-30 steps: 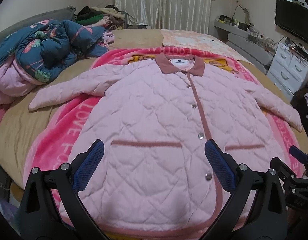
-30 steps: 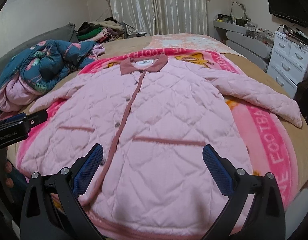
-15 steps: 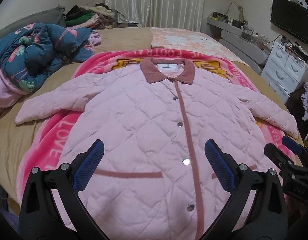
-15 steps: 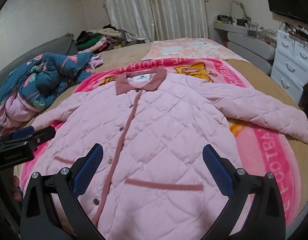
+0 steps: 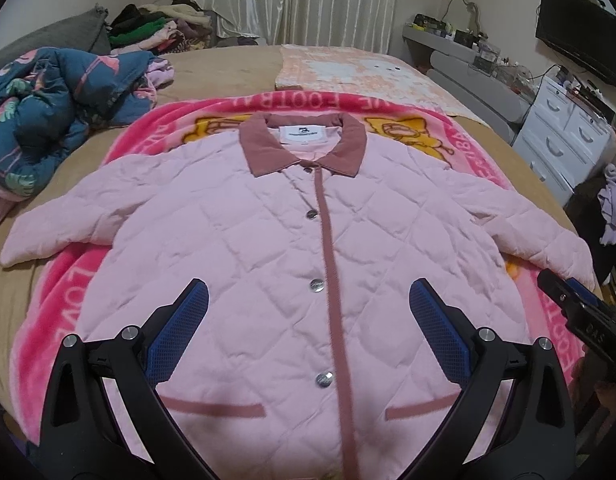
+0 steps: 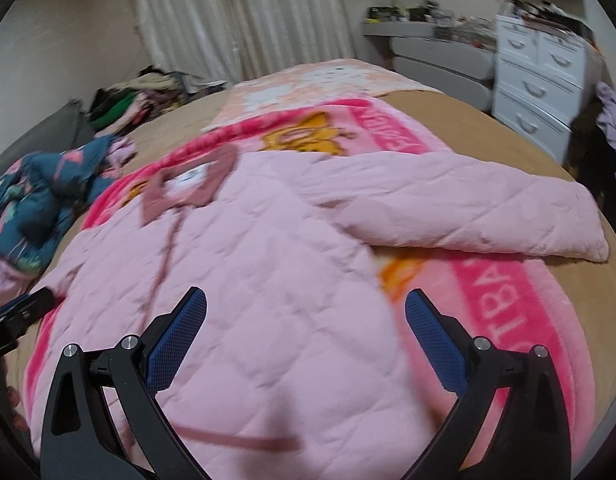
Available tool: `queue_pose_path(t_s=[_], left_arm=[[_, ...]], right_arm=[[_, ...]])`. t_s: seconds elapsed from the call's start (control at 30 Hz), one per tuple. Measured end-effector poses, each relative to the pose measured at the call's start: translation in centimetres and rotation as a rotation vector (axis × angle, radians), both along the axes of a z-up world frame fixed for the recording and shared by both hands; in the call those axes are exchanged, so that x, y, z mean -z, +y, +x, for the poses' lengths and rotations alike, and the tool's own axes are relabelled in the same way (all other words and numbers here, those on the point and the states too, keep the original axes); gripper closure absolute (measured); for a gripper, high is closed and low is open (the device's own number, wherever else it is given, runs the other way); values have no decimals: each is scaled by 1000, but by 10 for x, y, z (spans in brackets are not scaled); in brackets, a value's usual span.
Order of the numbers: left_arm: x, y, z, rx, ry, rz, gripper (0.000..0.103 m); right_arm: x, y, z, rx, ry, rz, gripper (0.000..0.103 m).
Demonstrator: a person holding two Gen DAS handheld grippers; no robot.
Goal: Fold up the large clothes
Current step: 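Move the right tool to the sleeve nearest it and grasp its cuff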
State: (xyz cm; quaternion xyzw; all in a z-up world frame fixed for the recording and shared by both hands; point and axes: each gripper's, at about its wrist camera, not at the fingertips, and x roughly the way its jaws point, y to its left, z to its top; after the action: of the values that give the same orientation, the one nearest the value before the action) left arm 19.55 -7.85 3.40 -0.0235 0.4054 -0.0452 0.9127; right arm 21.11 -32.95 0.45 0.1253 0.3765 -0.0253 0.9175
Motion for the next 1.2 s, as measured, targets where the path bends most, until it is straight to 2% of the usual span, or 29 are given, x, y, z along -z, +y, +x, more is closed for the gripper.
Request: queue_pose_path(t_s=[0.37,0.53,0.67,0.97,1.13,1.2], left_arm=[[21,-30,32,16,48,26,9],[27,-41,43,25,65,34,9],[31,-46,52,27,79,49,9],[46,-44,76,-11,121,83,9],[54,-34,88,-41,145,109,9],[56,-29,93,-57,154,110,9]], right_arm=[[31,-104,16,259,48,19,4],[48,-153,19,373,83,99,4],[60,-190,24,466,112,121,4],[102,-277,28,707,172,298,4],[109,-306,29,779,124,332,4],[113,-317,32,801,110,377,4]])
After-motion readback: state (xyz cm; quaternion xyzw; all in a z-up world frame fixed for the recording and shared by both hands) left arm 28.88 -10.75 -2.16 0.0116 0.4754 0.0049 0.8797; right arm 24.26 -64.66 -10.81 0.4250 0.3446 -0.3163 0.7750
